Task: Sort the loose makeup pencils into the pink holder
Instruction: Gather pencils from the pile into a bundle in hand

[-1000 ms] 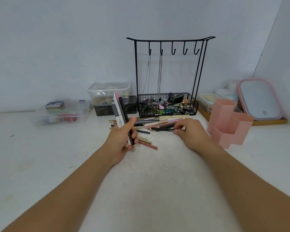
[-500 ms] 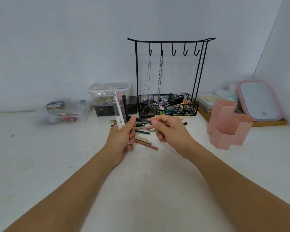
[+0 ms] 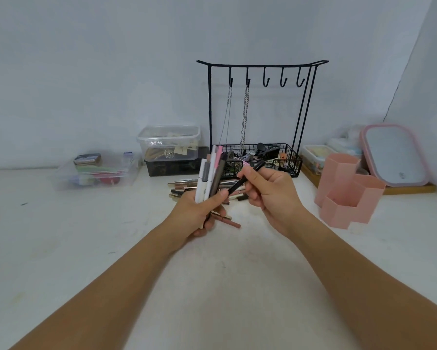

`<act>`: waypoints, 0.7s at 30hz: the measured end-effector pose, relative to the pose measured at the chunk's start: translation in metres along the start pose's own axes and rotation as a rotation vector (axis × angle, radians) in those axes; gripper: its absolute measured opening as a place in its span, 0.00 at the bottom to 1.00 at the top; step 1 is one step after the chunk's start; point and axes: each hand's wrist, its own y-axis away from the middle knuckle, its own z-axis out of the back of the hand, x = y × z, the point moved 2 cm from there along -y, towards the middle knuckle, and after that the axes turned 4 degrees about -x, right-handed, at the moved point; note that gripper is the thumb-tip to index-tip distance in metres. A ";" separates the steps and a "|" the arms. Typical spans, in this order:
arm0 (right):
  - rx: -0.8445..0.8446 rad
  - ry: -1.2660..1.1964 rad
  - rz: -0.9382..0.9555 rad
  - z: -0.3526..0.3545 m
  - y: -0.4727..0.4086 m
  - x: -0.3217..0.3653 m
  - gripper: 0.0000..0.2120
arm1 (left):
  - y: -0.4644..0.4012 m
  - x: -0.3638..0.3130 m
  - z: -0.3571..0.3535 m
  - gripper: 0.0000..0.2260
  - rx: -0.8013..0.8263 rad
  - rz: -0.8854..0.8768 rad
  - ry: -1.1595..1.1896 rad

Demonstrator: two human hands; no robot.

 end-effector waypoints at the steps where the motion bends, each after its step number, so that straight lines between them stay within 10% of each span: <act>1: -0.002 0.042 0.028 -0.001 0.001 0.001 0.09 | 0.001 0.000 -0.001 0.16 0.023 -0.001 -0.028; 11: 0.029 0.128 0.042 -0.020 0.011 -0.011 0.08 | 0.003 0.000 -0.003 0.13 0.024 0.013 -0.052; 16: 0.138 0.963 0.322 -0.014 0.005 -0.048 0.11 | -0.008 0.001 0.004 0.12 -0.238 0.033 0.158; 21: 0.324 1.205 0.331 -0.024 0.002 -0.056 0.17 | -0.017 0.004 0.025 0.12 -0.418 0.040 0.187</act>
